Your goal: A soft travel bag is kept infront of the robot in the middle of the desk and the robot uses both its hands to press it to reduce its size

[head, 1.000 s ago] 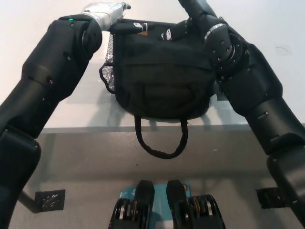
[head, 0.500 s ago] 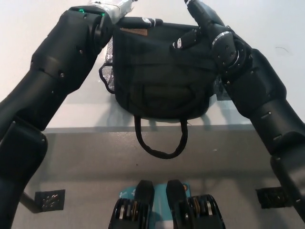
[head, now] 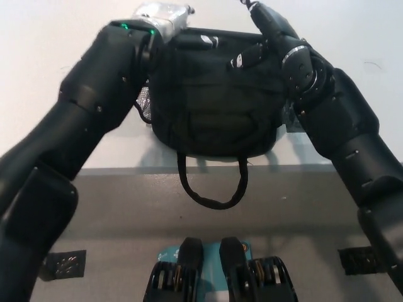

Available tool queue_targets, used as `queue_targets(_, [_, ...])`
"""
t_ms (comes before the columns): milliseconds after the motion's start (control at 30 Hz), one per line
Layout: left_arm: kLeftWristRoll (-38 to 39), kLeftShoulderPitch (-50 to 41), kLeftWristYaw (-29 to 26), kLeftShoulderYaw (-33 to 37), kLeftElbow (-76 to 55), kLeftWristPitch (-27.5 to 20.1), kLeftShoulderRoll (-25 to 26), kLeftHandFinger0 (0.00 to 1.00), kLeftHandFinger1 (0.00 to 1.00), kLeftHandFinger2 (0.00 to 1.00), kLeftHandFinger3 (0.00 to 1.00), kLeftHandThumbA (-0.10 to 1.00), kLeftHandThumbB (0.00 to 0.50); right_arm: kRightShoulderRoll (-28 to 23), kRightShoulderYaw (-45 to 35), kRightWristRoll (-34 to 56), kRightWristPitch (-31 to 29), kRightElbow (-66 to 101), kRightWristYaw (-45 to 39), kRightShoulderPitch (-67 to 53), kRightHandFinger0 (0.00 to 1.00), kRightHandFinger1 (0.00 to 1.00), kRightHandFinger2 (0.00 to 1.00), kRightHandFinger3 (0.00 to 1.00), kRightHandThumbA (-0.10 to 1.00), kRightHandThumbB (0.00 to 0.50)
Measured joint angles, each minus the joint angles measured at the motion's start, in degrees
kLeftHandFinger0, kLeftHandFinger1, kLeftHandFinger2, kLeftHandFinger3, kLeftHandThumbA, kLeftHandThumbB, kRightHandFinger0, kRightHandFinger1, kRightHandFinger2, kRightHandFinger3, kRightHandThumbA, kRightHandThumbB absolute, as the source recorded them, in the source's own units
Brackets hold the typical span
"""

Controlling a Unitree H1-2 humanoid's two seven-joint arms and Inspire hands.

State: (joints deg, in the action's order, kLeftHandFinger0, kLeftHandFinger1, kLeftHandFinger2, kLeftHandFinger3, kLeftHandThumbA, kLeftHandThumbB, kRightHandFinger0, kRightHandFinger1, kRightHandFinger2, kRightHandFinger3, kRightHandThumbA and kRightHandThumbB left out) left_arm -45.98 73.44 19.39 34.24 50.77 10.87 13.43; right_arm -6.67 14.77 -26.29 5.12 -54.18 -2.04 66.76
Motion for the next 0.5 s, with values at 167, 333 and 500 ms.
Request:
queue_targets(167, [0.0,-0.4,-1.1,-0.1,3.8,0.0,-1.5,1.0,1.0,1.0,1.0,1.0,0.118,0.1,0.5,0.0,-0.7,-2.6,0.5,-0.1,1.0,1.0,1.0,1.0,1.0,0.245])
queue_targets(333, [0.0,-1.2,-3.2,0.0,9.0,-0.2,-3.0,1.0,1.0,1.0,1.0,1.0,0.037,1.3,1.6,-0.1,-2.2,-7.8,1.3,-0.6,1.0,1.0,1.0,1.0,1.0,0.205])
queue_targets(500, [-0.3,-4.4,-6.5,1.0,13.2,-0.5,-4.7,1.0,1.0,1.0,1.0,1.0,0.05,2.7,6.7,-1.6,-3.3,-13.7,2.4,-1.3,1.0,1.0,1.0,1.0,1.0,0.141])
